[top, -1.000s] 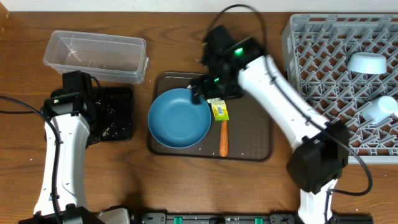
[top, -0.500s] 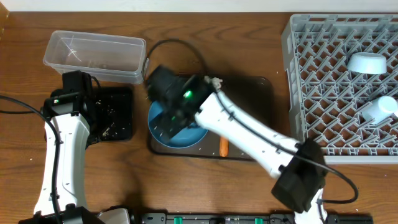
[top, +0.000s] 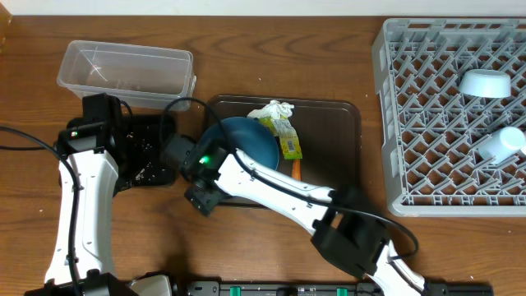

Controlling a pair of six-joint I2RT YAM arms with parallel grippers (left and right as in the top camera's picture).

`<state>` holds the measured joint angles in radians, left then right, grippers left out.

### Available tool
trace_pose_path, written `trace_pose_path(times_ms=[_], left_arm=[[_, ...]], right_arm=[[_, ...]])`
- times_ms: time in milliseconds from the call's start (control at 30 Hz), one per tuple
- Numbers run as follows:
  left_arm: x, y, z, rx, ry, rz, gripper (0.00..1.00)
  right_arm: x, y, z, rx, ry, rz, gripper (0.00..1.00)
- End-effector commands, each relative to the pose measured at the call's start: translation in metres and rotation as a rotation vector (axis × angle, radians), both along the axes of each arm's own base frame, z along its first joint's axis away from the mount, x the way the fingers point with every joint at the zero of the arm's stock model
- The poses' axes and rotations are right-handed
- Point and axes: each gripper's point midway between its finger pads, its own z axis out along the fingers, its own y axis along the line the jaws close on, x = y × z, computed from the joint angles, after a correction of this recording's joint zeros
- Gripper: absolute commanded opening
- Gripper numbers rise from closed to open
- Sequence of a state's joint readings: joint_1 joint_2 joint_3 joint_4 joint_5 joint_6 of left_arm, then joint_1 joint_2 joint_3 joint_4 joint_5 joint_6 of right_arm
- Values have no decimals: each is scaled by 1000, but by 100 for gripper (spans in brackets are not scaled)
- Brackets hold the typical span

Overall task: Sort waste into correct bins and load items into the dishwasher rack
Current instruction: 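Reach the right gripper to the blue bowl rim and grasp it, then lift the blue bowl and carry it to the dish rack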

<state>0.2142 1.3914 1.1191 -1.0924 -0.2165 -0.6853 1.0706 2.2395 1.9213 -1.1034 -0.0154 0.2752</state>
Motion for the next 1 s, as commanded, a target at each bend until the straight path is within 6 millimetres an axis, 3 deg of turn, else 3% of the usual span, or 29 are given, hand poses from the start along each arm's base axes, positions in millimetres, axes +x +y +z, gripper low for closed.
trace_pose_path(times_ms=[0, 167, 867, 967], left_arm=[[2, 4, 5, 14, -13, 21, 99], [2, 4, 5, 14, -13, 21, 99], [2, 4, 5, 14, -13, 21, 99], [2, 4, 5, 14, -13, 21, 99]], right_arm=[[2, -3, -13, -34, -8, -26, 71], [2, -4, -22, -51, 0, -27, 49], [8, -9, -29, -75, -29, -53, 39], [6, -12, -34, -83, -23, -69, 28]])
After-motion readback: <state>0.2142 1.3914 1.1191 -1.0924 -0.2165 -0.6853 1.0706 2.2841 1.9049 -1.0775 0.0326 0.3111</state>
